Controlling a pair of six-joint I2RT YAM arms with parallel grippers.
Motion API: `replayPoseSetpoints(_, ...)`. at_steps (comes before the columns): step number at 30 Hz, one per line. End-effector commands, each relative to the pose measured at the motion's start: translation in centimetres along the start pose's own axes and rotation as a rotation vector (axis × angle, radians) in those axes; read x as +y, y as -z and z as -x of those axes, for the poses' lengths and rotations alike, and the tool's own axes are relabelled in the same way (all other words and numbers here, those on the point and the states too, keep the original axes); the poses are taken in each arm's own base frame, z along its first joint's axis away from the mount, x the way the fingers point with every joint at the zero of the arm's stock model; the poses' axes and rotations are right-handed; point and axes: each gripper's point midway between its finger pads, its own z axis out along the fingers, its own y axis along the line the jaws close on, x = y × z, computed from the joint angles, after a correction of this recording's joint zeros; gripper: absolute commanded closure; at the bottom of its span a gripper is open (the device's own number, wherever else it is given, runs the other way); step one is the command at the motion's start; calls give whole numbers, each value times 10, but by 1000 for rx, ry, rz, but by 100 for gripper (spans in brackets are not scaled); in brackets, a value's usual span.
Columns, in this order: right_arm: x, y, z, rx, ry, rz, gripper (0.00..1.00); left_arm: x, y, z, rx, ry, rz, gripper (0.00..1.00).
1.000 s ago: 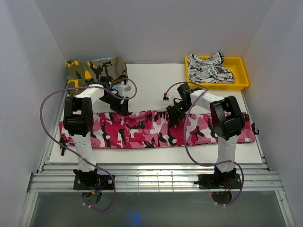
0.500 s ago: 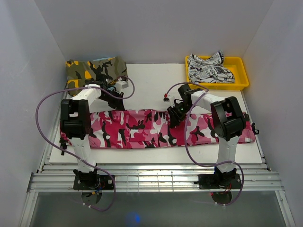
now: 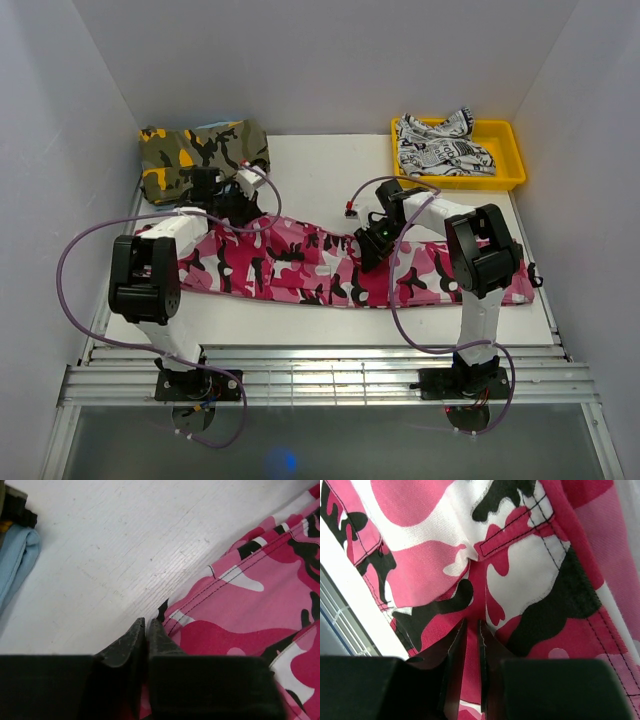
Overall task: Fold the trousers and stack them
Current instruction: Fold the trousers
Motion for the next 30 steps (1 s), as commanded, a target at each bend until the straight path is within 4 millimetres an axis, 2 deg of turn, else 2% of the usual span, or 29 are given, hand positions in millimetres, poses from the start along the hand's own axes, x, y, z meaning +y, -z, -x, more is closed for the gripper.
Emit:
replayPoseSetpoints(1,-8,-10,-57,203,-53,-39,80,64,13,31,-82,-179,281,77)
replayPoseSetpoints(2,-8,-10,-57,203,-52,-41,79,70,11,24,-62,-174,305,40)
replayPoseSetpoints(3,-8,-8,-56,200,-49,-46,79,74,13,26,-59,-167,336,25)
replayPoseSetpoints(4,-8,-5,-54,194,-43,-54,79,84,19,30,-76,-166,383,16)
replayPoseSetpoints(6,-10,-1,-51,185,-30,-79,78,93,36,46,-110,-149,438,3)
replayPoseSetpoints(7,-10,4,-49,177,-20,-99,75,100,47,53,-125,-131,458,2)
replayPoseSetpoints(9,-16,9,-48,174,-17,-139,74,99,69,73,-172,-111,468,2)
replayPoseSetpoints(10,-17,15,-46,154,-29,-144,68,105,84,59,-138,-58,466,2)
replayPoseSetpoints(12,-17,24,-36,101,-30,-146,58,96,99,61,-115,-23,434,2)
replayPoseSetpoints(13,-18,38,-27,46,-31,-162,50,88,105,38,-42,46,404,2)
replayPoseSetpoints(15,-21,56,-12,-28,-22,-188,45,79,112,10,36,116,381,6)
replayPoseSetpoints(16,-26,74,-7,-79,-27,-210,43,75,121,-11,86,171,380,9)
replayPoseSetpoints(17,-30,86,-2,-113,-27,-225,41,66,121,-35,138,217,370,10)
replayPoseSetpoints(18,-35,95,-1,-137,-39,-240,38,66,128,-58,195,274,388,10)
replayPoseSetpoints(19,-45,115,-5,-174,-73,-272,31,64,127,-77,235,316,386,11)
replayPoseSetpoints(21,-52,135,-9,-222,-94,-283,25,61,129,-112,317,397,400,11)
replayPoseSetpoints(22,-58,158,-16,-282,-131,-295,19,63,133,-136,357,468,406,11)
replayPoseSetpoints(24,-67,183,-26,-356,-182,-314,9,64,142,-167,410,551,427,14)
replayPoseSetpoints(25,-78,207,-39,-414,-240,-352,2,64,146,-180,442,572,438,16)
replayPoseSetpoints(27,-83,226,-53,-462,-300,-366,8,60,151,-201,494,589,446,20)
replayPoseSetpoints(28,-91,246,-68,-491,-340,-394,10,54,157,-213,515,606,450,21)
replayPoseSetpoints(30,-90,257,-90,-482,-396,-392,10,50,167,-222,537,610,472,22)
